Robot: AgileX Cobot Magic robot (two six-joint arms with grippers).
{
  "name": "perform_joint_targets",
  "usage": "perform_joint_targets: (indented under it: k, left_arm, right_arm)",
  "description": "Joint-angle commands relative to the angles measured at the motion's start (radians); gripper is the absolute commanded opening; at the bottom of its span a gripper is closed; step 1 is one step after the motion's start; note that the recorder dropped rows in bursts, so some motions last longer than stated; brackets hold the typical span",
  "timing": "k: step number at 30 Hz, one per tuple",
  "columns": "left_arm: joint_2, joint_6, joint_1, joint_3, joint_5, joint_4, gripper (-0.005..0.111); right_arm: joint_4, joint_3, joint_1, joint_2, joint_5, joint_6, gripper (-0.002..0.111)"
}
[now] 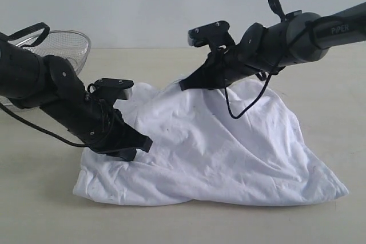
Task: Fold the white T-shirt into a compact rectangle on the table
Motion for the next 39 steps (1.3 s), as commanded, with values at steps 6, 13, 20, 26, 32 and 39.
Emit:
perform_joint_targets:
  k: [6,13,20,26,32,39]
  left_arm:
    - [0.000,-0.009,-0.006,0.017,-0.019,0.012,0.004]
    - [-0.050,0.022,-0.006,0.009,-0.056,0.016,0.004]
    - [-0.121,0.035,0.048,-0.060,-0.102,0.050,0.004]
    - [-0.075,0.035,0.111,-0.119,-0.123,0.062,0.004]
    - [0.028,0.074,0.119,-0.265,-0.065,0.072,0.004]
    - [0.105,0.082,0.251,-0.410,0.081,0.112,0.004]
  right_arm:
    - [0.002,-0.087,-0.001,-0.025,-0.051,-0.021,0.000]
    - [-0.040,-0.087,-0.063,-0.136,0.234,-0.028,0.000]
    - [-0.062,-0.053,-0.098,-0.167,0.631,-0.072,0.000]
    - [-0.058,0.055,-0.057,-0.167,0.563,-0.051,0.000]
    - [-0.056,0.087,0.003,-0.110,0.500,0.004,0.000]
    - [-0.061,0.087,0.000,-0.006,0.505,0.051,0.000]
